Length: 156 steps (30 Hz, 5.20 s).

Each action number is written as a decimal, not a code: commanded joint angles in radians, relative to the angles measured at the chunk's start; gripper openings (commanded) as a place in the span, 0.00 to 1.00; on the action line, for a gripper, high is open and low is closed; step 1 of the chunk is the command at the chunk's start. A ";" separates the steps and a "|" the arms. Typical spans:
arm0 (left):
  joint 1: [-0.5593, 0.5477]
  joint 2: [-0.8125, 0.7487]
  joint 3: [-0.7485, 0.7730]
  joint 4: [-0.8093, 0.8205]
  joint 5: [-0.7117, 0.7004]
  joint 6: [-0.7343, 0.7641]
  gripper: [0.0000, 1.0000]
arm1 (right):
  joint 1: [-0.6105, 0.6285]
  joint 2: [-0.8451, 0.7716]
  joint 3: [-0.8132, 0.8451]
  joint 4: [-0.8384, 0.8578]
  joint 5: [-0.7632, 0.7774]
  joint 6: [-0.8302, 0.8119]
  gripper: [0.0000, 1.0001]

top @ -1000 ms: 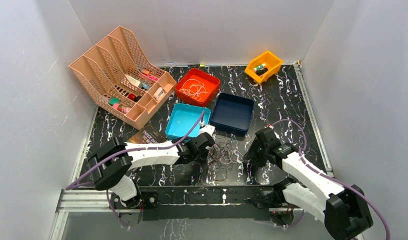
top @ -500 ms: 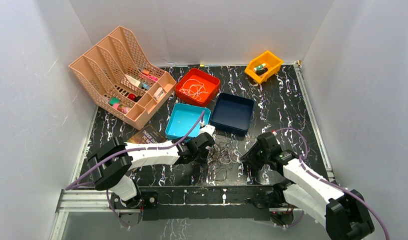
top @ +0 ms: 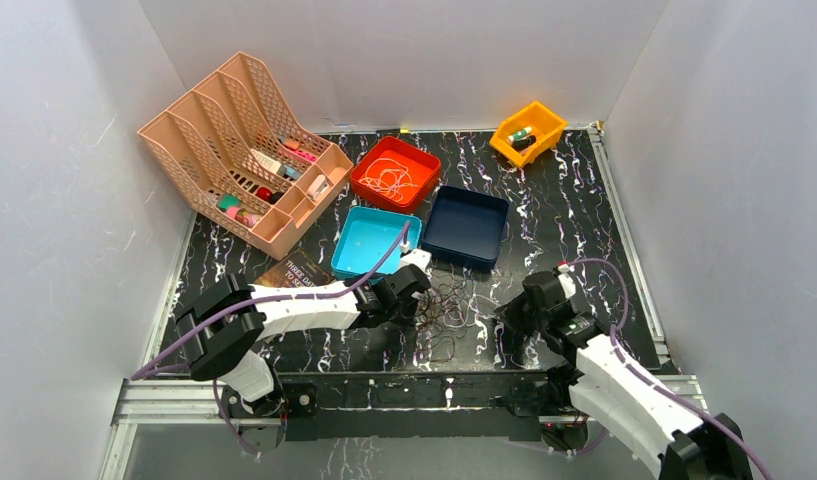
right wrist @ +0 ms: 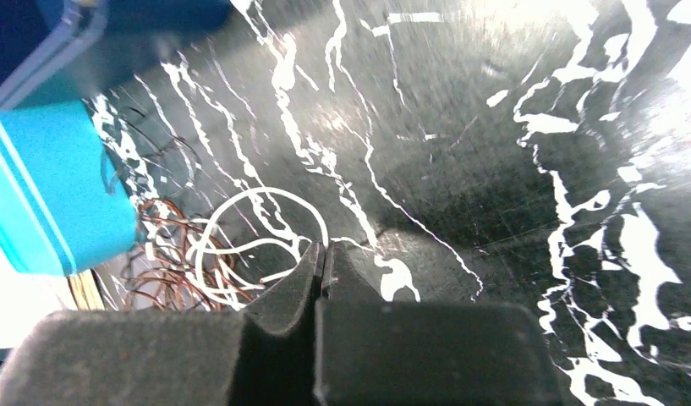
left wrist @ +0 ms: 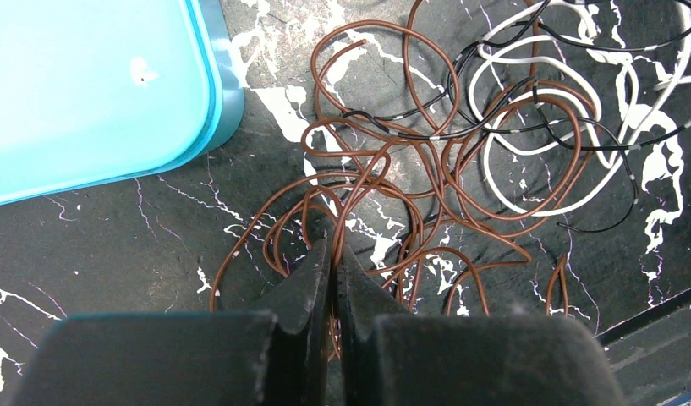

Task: Untangle the cables

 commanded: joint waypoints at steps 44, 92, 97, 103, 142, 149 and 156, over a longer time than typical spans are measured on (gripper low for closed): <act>-0.001 0.039 0.010 0.027 -0.003 0.007 0.00 | 0.002 -0.050 1.232 0.249 0.521 -1.068 0.00; -0.001 -0.512 0.148 0.149 0.100 0.388 0.86 | 0.008 0.207 1.405 -0.005 0.027 -1.013 0.00; -0.001 -0.492 0.172 0.323 0.213 0.527 0.87 | 0.008 0.222 1.392 -0.015 -0.075 -0.970 0.00; -0.001 -0.473 0.134 0.602 0.268 0.600 0.90 | 0.007 0.222 1.318 0.035 -0.135 -0.827 0.00; -0.001 -0.188 0.125 1.007 0.259 0.896 0.07 | 0.008 0.195 1.179 0.092 -0.159 -0.601 0.00; -0.002 -0.235 0.104 0.993 0.201 0.877 0.00 | 0.008 0.188 1.155 0.096 -0.151 -0.603 0.00; 0.005 -0.249 0.278 0.595 0.086 0.785 0.00 | 0.008 0.158 1.099 0.068 -0.092 -0.628 0.03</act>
